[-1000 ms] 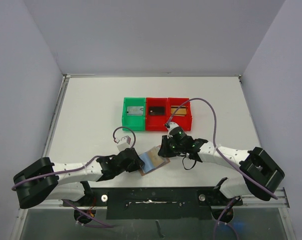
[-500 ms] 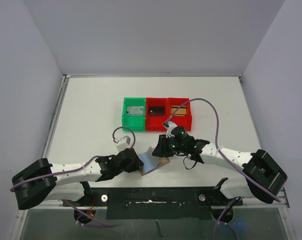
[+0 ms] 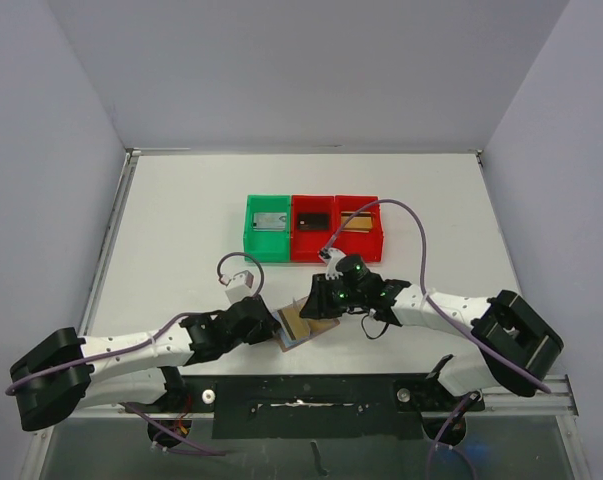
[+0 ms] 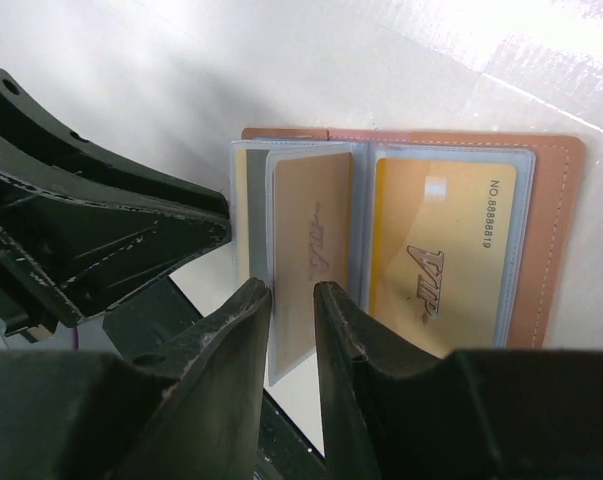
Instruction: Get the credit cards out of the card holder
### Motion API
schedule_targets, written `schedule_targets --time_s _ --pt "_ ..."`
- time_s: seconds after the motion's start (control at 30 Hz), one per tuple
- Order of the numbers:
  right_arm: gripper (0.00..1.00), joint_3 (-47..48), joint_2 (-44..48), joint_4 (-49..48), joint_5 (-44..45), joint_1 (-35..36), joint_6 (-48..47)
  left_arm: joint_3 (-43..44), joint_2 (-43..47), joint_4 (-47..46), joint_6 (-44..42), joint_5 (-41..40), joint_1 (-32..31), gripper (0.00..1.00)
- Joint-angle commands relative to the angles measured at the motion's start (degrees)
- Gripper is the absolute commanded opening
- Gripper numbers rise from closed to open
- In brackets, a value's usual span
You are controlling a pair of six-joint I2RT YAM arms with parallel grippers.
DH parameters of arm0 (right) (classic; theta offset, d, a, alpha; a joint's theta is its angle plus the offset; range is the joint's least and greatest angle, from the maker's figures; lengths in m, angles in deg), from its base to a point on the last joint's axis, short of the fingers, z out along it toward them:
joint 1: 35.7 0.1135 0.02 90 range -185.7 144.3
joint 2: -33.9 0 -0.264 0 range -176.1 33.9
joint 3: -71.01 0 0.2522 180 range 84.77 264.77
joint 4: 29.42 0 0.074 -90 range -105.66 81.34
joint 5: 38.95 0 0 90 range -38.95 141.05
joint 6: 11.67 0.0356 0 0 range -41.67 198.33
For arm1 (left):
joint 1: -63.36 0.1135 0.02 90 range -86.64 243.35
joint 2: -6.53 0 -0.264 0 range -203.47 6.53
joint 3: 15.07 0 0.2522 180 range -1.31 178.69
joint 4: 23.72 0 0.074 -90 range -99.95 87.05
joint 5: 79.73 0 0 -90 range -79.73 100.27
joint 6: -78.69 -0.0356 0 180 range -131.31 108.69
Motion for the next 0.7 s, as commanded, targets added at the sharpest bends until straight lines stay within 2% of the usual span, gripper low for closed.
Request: schedule_targets --time_s 0.0,0.27,0.4,0.67 --pt "0.25 2.2 -0.4 -1.5 0.5 0.6 0.1 2.4 2.0 -0.2 -1.3 -1.4 0.0 0.23" --pt "0.21 2.8 0.3 6.3 10.3 0.6 -1.4 2.7 1.9 1.0 -0.9 -1.5 0.0 0.25" --pt "0.29 3.4 2.0 11.6 16.3 0.6 -1.9 3.0 2.6 2.9 -0.6 -2.3 0.0 0.25" --pt "0.38 4.9 7.1 17.4 24.4 0.5 -2.9 3.5 6.0 5.5 -0.3 -3.3 0.0 0.28"
